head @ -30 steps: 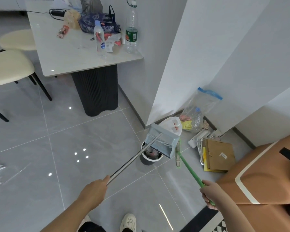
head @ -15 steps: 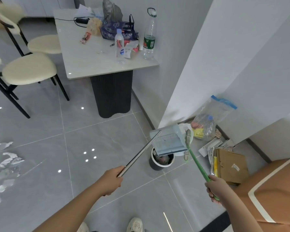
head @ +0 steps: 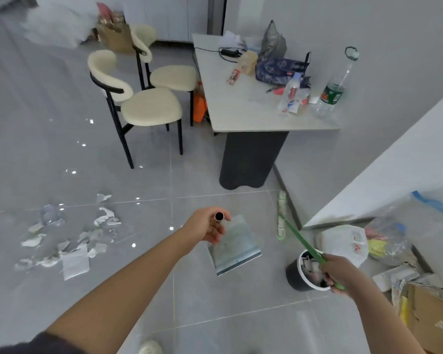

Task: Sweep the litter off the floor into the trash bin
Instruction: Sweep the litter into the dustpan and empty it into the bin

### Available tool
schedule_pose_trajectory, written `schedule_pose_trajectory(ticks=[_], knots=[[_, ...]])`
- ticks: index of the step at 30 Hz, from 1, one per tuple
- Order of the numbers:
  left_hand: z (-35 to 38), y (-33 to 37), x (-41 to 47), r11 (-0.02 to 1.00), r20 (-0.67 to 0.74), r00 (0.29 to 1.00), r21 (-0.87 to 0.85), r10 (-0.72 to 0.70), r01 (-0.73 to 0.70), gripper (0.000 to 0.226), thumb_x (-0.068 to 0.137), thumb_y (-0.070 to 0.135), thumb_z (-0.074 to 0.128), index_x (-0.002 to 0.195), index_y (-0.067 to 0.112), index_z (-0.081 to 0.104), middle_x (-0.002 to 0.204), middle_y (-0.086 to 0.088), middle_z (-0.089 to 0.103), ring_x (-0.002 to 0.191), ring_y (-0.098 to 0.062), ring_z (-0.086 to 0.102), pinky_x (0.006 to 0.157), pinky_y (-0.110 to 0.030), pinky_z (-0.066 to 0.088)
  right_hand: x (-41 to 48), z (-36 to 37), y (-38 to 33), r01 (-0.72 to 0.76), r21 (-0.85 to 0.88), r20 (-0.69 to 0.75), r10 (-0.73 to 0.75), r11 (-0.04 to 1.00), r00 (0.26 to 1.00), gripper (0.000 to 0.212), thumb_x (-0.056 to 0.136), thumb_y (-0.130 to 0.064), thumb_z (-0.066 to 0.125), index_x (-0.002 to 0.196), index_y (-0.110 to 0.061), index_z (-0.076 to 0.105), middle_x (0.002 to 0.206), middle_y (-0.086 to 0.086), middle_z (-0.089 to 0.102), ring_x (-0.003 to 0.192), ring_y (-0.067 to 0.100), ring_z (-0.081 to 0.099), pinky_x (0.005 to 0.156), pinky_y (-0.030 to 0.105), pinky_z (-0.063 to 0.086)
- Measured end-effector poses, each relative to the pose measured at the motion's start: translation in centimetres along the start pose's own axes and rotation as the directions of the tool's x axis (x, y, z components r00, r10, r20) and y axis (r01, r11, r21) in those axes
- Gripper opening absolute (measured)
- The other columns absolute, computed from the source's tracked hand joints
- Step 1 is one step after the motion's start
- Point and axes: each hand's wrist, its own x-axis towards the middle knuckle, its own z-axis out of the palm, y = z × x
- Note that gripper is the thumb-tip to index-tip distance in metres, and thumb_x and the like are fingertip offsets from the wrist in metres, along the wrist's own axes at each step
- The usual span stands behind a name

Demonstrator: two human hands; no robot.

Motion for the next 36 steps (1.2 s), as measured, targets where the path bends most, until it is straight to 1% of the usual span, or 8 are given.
schedule_pose_trajectory(ticks=[6, 13, 17, 22, 26, 29, 33, 36], knots=[[-15.3, -1.5, -0.4, 0.994, -0.118, 0.991, 0.094, 0.064, -0.053, 0.027, 0.094, -0.004, 0.044, 0.096, 0.013, 0.064, 0.074, -0.012, 0.059, 0.048, -0.016, 0.061, 0.053, -0.024, 0.056, -2.2, 14.5, -8.5, 0.046, -0.006, 0.115, -0.045, 0.999, 0.992, 0.027, 0.093, 0.002, 0.041, 0.099, -0.021, 0.053, 0.057, 0.009, 0.04, 0.047, 0.016, 0.032, 0.048, 0.02, 0.025], [-30.5, -2.9, 0.4, 0.967, -0.35, 0.933, 0.256, 0.088, 0.005, 0.004, 0.096, 0.022, 0.06, 0.093, 0.025, 0.061, 0.069, -0.007, 0.063, 0.047, -0.019, 0.063, 0.051, -0.027, 0.054, -2.5, 27.5, -19.1, 0.141, -0.176, 0.212, -0.102, 0.974, 0.972, 0.038, 0.09, 0.003, 0.04, 0.126, -0.004, 0.051, 0.058, 0.007, 0.038, 0.046, 0.014, 0.032, 0.045, 0.016, 0.026], [-38.7, -2.6, 1.4, 0.848, -0.444, 0.896, 0.477, 0.006, 0.231, 0.019, 0.091, 0.033, 0.053, 0.08, 0.017, 0.055, 0.065, -0.005, 0.066, 0.046, -0.02, 0.067, 0.053, -0.023, 0.048, -1.5, 33.8, -25.9, 0.191, -0.22, 0.296, -0.121, 0.957, 0.947, 0.033, 0.089, 0.003, 0.039, 0.115, -0.006, 0.058, 0.061, 0.006, 0.04, 0.049, 0.015, 0.035, 0.043, 0.017, 0.028], [-48.7, -1.9, 2.9, 0.836, -0.567, 0.819, 0.409, -0.081, 0.366, 0.03, 0.09, 0.028, 0.046, 0.094, 0.005, 0.065, 0.065, -0.005, 0.069, 0.051, -0.025, 0.07, 0.064, -0.032, 0.054, 0.2, 41.3, -34.5, 0.22, -0.269, 0.357, -0.115, 0.938, 0.927, 0.024, 0.091, 0.001, 0.039, 0.1, -0.014, 0.055, 0.064, 0.006, 0.043, 0.05, 0.013, 0.038, 0.044, 0.017, 0.033], [-55.4, -0.7, 3.4, 0.756, -0.63, 0.775, 0.479, -0.059, 0.446, 0.027, 0.085, 0.034, 0.048, 0.066, 0.014, 0.052, 0.07, -0.004, 0.06, 0.069, -0.029, 0.071, 0.064, -0.031, 0.048, 1.2, 48.0, -42.0, 0.244, -0.336, 0.425, -0.085, 0.91, 0.901, 0.025, 0.09, 0.002, 0.038, 0.099, -0.013, 0.055, 0.062, 0.005, 0.043, 0.048, 0.013, 0.039, 0.042, 0.014, 0.033], [-59.8, -0.2, 3.4, 0.689, -0.683, 0.729, 0.509, -0.041, 0.516, 0.037, 0.09, 0.033, 0.05, 0.058, 0.015, 0.043, 0.071, -0.001, 0.045, 0.063, -0.024, 0.051, 0.055, -0.028, 0.035, 1.6, 52.8, -46.3, 0.254, -0.411, 0.425, -0.062, 0.876, 0.903, 0.027, 0.09, 0.003, 0.037, 0.099, -0.012, 0.057, 0.061, 0.004, 0.044, 0.047, 0.012, 0.04, 0.039, 0.013, 0.034], [-65.2, 0.3, 3.6, 0.67, -0.711, 0.702, 0.511, -0.022, 0.539, 0.022, 0.088, 0.028, 0.05, 0.07, 0.017, 0.045, 0.071, -0.002, 0.056, 0.059, -0.019, 0.049, 0.051, -0.027, 0.033, 1.8, 57.9, -50.0, 0.26, -0.483, 0.421, -0.039, 0.836, 0.906, 0.03, 0.09, 0.001, 0.035, 0.101, -0.015, 0.058, 0.06, 0.004, 0.044, 0.046, 0.011, 0.039, 0.04, 0.013, 0.033], [-70.5, -0.1, 3.8, 0.55, -0.701, 0.713, 0.6, 0.01, 0.581, 0.022, 0.088, 0.032, 0.047, 0.078, 0.015, 0.056, 0.078, -0.004, 0.064, 0.062, -0.019, 0.052, 0.052, -0.027, 0.036, 1.5, 62.8, -51.7, 0.264, -0.556, 0.404, -0.021, 0.788, 0.914, 0.031, 0.089, 0.0, 0.033, 0.105, -0.014, 0.055, 0.062, 0.005, 0.044, 0.048, 0.013, 0.039, 0.041, 0.014, 0.033]])
